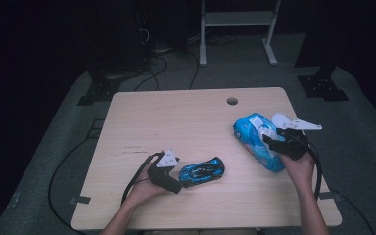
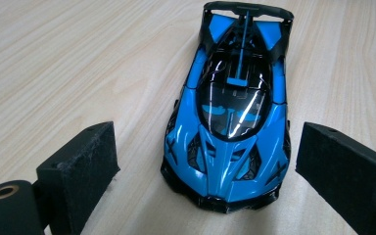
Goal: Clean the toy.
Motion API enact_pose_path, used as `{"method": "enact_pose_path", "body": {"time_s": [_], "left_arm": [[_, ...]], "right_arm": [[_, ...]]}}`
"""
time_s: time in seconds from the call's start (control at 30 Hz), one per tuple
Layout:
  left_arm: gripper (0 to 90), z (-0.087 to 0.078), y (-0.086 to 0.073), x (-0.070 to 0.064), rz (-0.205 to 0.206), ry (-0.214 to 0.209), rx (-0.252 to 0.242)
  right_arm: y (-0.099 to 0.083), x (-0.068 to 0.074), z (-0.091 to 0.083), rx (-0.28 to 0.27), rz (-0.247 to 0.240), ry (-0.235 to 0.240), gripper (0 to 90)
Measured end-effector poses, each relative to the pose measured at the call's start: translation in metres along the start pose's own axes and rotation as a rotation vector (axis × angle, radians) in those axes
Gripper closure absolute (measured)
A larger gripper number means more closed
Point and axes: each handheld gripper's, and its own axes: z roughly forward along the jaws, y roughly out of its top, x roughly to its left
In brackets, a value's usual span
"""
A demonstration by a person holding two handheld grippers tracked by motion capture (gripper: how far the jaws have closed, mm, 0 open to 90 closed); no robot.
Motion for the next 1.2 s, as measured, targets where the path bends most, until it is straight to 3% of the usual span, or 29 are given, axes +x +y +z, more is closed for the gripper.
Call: {"method": "enact_pose_path", "body": {"time_s": [0.17,0.27,0.6,0.77,0.87,1.03,1.2], "left_arm": [[7.8,0.002,0.0,0.0,0.001,0.004,0.011],[7.8,0.001,0.0,-0.001,0.006,0.007,0.016],[8.0,0.0,-0.003,0.0,-0.015,0.008,0.005],[7.9,-0.001,-0.003,0.001,-0.015,0.007,0.002],[7.9,-0.002,-0.003,0.002,-0.009,0.008,0.008],[8.0,-0.004,-0.002,0.003,-0.01,0.009,-0.006],[8.0,-0.005,-0.001,0.002,-0.001,0.004,-0.005]], "right_arm": [[-0.003,0.003,0.002,0.028,-0.021,-0.019,74.4],[-0.002,0.003,-0.002,0.015,-0.03,-0.016,85.6],[0.013,0.003,-0.034,-0.125,-0.001,0.008,87.2],[0.026,0.013,-0.055,-0.192,-0.02,0.071,87.2],[0.035,0.033,-0.068,-0.207,-0.077,0.127,87.2],[0.047,0.081,-0.079,-0.169,-0.197,0.268,87.1],[0.05,0.128,-0.067,-0.043,-0.29,0.449,87.0]]}}
